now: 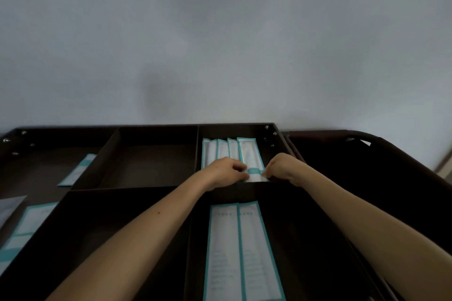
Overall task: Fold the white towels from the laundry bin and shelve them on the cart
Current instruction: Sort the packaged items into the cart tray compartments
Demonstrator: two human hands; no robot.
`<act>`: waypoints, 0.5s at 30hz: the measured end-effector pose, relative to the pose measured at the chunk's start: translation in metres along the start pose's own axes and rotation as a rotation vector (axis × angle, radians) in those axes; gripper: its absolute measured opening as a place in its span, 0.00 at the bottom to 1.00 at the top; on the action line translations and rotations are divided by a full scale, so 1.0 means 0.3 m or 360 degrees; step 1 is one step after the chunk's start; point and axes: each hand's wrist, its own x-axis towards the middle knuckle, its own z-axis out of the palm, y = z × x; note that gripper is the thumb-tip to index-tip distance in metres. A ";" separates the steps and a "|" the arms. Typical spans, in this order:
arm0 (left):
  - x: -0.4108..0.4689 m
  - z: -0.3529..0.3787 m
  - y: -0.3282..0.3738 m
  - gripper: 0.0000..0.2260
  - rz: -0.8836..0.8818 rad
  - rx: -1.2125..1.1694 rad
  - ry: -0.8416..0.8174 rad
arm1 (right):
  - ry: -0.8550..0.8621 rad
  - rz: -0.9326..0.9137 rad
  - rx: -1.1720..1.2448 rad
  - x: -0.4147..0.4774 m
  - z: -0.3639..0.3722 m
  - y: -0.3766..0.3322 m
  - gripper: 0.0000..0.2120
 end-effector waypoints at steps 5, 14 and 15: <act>0.012 0.014 -0.009 0.19 -0.0066 0.0131 -0.0053 | 0.0001 -0.0189 -0.0400 -0.041 -0.004 -0.007 0.17; -0.023 -0.024 0.021 0.15 0.0162 0.0013 0.0478 | 0.0181 -0.0478 -0.0061 -0.055 0.001 -0.054 0.13; -0.035 -0.040 0.017 0.15 0.0180 -0.0016 0.0530 | 0.0216 -0.0516 -0.0009 -0.062 0.004 -0.070 0.12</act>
